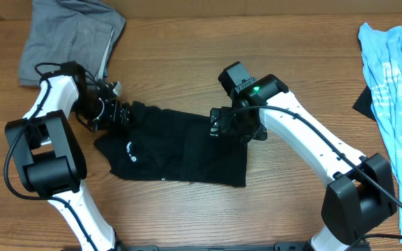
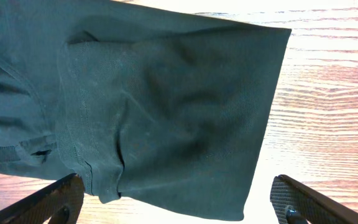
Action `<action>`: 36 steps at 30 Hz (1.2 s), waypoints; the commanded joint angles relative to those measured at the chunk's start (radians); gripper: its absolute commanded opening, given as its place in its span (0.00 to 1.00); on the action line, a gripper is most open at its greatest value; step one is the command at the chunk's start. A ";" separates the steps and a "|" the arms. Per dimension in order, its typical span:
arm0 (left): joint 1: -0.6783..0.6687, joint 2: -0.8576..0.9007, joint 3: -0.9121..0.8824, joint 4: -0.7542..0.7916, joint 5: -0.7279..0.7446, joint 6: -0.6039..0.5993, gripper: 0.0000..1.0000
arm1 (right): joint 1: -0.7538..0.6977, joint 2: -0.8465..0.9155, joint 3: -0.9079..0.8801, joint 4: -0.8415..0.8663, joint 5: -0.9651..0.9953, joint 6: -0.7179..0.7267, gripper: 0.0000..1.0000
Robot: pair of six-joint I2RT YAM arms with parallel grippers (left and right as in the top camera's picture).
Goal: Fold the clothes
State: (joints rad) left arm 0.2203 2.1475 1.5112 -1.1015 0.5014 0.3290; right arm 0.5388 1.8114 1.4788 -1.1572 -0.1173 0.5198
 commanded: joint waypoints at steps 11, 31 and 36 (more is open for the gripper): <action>-0.115 0.043 -0.018 -0.178 -0.018 0.053 0.74 | 0.000 0.008 -0.003 0.005 0.012 -0.005 1.00; -0.039 0.043 0.173 -0.133 -0.385 -0.512 0.04 | 0.000 0.008 -0.007 -0.026 0.014 -0.031 1.00; -0.061 0.043 0.417 -0.305 -0.385 -0.540 0.04 | 0.000 0.008 -0.013 -0.016 0.043 -0.030 1.00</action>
State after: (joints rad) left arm 0.1825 2.1872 1.8103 -1.3518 0.1490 -0.1631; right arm 0.5388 1.8114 1.4780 -1.1851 -0.1112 0.4969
